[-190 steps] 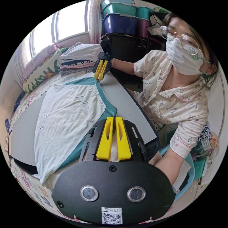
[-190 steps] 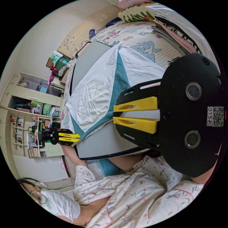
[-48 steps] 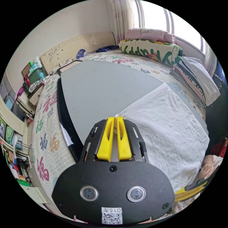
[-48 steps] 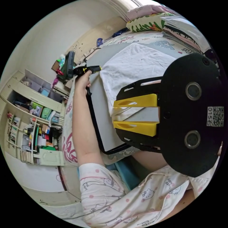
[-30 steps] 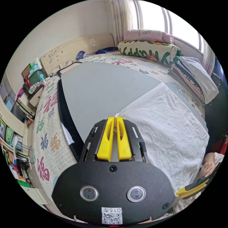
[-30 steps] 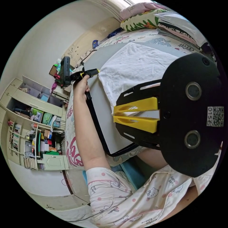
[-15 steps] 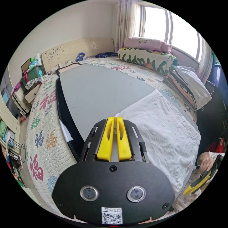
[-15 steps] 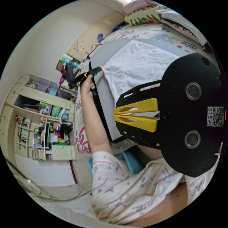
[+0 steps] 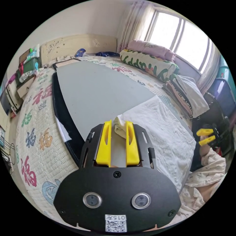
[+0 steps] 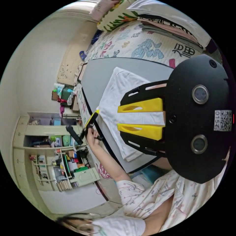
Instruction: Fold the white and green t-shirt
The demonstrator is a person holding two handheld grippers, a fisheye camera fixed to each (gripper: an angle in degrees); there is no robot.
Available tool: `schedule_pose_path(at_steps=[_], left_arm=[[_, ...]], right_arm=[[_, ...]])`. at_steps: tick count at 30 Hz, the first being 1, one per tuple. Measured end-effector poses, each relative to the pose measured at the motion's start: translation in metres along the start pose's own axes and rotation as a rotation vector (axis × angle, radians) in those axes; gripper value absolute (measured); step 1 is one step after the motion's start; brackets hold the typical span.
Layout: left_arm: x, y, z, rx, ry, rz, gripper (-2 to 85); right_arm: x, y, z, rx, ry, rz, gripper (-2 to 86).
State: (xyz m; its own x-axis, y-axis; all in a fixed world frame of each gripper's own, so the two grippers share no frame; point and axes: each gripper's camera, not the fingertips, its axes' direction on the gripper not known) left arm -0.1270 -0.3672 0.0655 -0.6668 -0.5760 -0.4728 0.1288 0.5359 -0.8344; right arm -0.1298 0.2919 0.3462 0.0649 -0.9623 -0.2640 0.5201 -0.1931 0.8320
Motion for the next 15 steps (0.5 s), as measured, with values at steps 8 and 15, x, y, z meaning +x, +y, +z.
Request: schedule_pose_path(at_steps=[8,15], left_arm=[[-0.051,0.017,-0.01,-0.035,0.107,-0.052,10.6],[-0.096,0.05,-0.006,-0.003,0.281,-0.07,12.0]], right_arm=[[0.09,-0.108,-0.037,-0.062,-0.099,0.37,13.6],[0.09,-0.172,-0.027,-0.177,-0.1,0.493,15.2]])
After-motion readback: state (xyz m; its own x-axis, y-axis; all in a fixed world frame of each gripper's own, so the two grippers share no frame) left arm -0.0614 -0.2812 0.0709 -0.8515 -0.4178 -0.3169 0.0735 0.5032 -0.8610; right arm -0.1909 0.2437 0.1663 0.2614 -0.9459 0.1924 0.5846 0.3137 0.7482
